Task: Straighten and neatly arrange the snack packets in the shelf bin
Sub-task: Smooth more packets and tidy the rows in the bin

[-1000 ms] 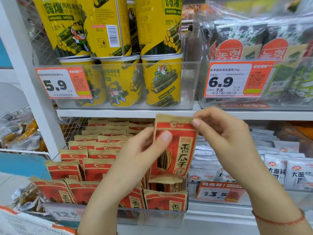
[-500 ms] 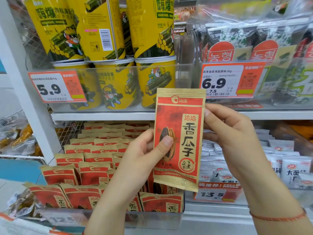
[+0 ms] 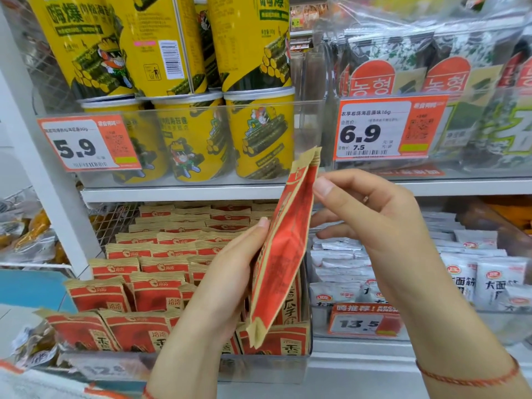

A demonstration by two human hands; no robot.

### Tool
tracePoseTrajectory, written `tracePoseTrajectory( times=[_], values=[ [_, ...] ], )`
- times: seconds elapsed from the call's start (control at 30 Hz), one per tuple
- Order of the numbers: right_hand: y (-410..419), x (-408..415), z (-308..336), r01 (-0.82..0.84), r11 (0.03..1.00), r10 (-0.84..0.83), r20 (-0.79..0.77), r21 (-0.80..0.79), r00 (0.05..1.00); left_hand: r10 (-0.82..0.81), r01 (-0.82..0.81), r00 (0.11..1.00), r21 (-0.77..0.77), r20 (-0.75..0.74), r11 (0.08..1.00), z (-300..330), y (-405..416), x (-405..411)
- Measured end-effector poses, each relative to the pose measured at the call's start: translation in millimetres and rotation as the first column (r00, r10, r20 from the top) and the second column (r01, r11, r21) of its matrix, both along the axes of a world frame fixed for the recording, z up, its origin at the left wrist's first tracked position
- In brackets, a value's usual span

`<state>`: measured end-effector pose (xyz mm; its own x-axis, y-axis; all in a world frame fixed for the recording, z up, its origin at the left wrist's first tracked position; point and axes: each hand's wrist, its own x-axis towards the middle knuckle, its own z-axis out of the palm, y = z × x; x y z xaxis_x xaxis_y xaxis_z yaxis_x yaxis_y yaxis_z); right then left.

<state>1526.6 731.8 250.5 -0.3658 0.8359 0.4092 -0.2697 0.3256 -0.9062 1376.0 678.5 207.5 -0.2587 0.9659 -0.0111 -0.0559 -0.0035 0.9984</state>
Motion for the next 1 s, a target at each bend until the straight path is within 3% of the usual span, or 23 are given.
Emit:
tracePoseTrajectory(
  times=[0.4,0.63,0.87,1.0],
  values=[
    [-0.6,-3.8,1.4,-0.005,1.000,0.005,0.007,-0.019,1.000,0.001,-0.001,1.000,-0.007,-0.017,1.000,2.2,-2.6,2.6],
    [6.6,0.1,0.8,0.080,0.996,-0.081,-0.008,-0.048,0.997,-0.019,0.010,0.993,0.085,0.115,0.996,9.7,-4.6,6.2],
    [14.3,3.7,-7.4,0.199,0.980,-0.199,0.015,0.005,0.980,0.057,-0.052,0.998,0.207,-0.019,0.977,15.0,-6.1,11.8],
    [15.7,1.4,-11.8,0.267,0.964,-0.263,-0.112,0.022,0.958,-0.097,0.109,0.993,0.193,-0.067,0.975,19.9,-9.5,9.2]
  ],
)
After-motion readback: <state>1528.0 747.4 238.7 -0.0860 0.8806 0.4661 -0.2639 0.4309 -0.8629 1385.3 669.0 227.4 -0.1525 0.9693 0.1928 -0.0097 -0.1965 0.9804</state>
